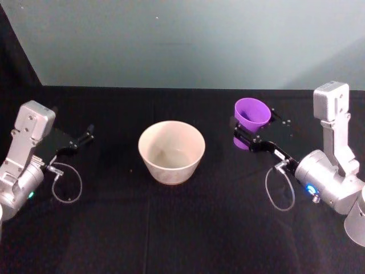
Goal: Pick up the cup and pour the mung beans from the cup into the bowl.
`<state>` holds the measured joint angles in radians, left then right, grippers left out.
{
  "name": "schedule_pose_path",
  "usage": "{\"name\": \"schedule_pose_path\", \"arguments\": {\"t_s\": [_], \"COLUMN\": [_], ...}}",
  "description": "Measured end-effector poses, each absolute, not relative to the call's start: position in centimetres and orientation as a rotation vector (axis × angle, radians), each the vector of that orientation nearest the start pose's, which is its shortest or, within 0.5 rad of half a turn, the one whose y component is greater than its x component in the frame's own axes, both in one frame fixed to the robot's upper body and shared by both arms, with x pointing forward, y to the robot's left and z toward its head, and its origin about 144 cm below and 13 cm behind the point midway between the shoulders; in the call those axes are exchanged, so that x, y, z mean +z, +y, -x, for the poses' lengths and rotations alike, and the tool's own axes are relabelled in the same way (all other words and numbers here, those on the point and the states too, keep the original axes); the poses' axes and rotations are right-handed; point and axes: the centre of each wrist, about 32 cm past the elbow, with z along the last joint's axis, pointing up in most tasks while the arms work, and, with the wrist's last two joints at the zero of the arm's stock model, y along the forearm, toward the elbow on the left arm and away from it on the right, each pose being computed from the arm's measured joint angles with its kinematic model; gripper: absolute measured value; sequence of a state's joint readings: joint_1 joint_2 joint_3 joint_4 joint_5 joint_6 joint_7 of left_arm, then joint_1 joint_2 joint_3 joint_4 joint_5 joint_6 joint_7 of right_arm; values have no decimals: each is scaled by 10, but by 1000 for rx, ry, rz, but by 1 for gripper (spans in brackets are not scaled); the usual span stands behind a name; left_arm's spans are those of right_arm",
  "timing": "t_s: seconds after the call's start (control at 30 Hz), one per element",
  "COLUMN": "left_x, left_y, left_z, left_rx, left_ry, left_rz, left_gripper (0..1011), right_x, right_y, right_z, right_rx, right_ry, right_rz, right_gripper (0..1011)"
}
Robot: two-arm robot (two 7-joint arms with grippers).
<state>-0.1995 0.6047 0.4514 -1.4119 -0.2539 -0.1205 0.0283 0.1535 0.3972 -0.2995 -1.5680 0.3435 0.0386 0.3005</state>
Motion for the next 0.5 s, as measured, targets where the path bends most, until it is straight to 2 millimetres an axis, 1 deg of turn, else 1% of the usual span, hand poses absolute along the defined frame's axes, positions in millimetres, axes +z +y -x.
{"name": "schedule_pose_path", "arguments": {"t_s": [0.5], "left_x": [1140], "left_y": [310], "left_z": [-489], "left_rx": [1248], "left_ry": [-285], "left_rz": [-305], "left_gripper": [1000], "right_x": [1179], "right_y": [-254], "right_z": [-489], "right_rx": [-997], "right_ry": [-54], "right_rz": [67], "right_gripper": [729]}}
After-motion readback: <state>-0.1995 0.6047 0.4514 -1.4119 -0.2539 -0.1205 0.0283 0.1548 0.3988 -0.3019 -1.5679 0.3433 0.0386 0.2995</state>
